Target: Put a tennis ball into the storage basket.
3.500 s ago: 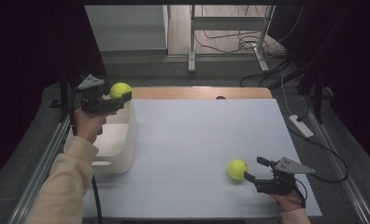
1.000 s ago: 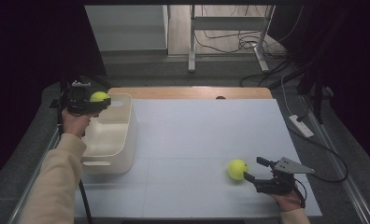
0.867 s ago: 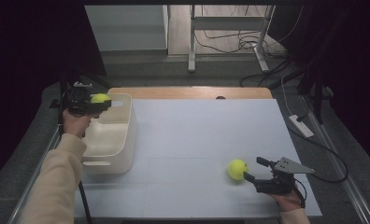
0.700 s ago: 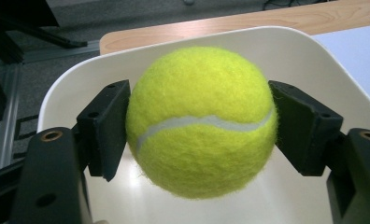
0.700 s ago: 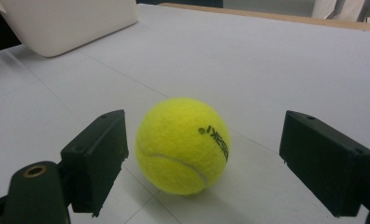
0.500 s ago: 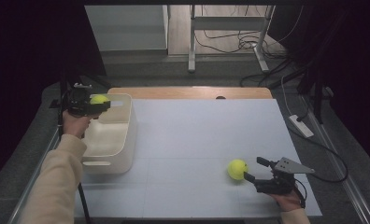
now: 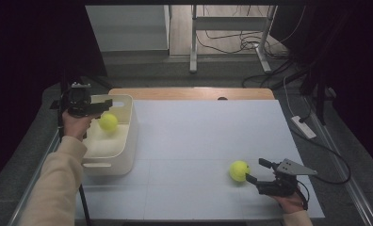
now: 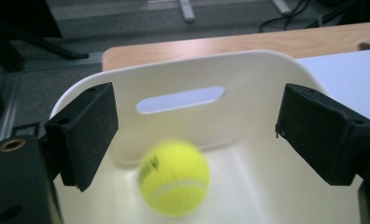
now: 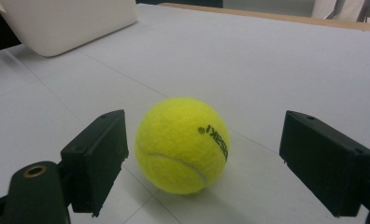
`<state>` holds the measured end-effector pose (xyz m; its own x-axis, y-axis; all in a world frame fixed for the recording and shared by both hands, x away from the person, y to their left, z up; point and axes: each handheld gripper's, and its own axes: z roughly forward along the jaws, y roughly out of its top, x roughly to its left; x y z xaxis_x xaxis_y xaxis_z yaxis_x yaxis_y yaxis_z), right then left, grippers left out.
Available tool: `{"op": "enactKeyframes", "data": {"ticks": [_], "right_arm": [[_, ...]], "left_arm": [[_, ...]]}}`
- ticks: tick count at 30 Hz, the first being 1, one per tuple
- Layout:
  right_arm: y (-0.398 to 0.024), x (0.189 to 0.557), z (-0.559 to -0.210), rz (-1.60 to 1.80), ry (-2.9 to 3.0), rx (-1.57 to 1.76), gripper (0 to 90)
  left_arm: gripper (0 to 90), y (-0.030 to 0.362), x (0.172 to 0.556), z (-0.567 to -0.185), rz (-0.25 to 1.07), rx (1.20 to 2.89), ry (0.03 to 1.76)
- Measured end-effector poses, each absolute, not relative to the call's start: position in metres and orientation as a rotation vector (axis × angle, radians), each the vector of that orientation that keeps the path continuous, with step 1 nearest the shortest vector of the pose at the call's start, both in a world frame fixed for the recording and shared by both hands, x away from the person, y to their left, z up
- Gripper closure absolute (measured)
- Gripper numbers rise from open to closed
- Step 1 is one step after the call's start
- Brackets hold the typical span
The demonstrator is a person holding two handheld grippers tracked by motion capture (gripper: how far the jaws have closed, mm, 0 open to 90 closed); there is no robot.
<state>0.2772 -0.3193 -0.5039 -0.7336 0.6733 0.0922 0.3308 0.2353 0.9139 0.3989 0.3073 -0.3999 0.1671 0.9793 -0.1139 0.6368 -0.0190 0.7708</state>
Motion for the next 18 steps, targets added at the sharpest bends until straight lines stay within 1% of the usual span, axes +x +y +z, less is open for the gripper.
{"op": "enactKeyframes", "data": {"ticks": [2,6,15,18], "right_arm": [[-0.319,0.277,-0.504,1.499,2.191,0.930,15.4],[-0.319,0.277,-0.504,1.498,2.192,0.930,15.4],[-0.319,0.277,-0.504,1.503,2.187,0.930,15.5],[-0.319,0.278,-0.504,1.501,2.188,0.932,15.5]], "left_arm": [[14.1,0.304,0.396,-0.397,0.633,1.734,1.512],[14.3,0.299,0.392,-0.392,0.633,1.726,1.461],[13.4,0.297,0.385,-0.388,0.552,1.679,1.394],[13.3,0.295,0.382,-0.387,0.543,1.678,1.375]]}}
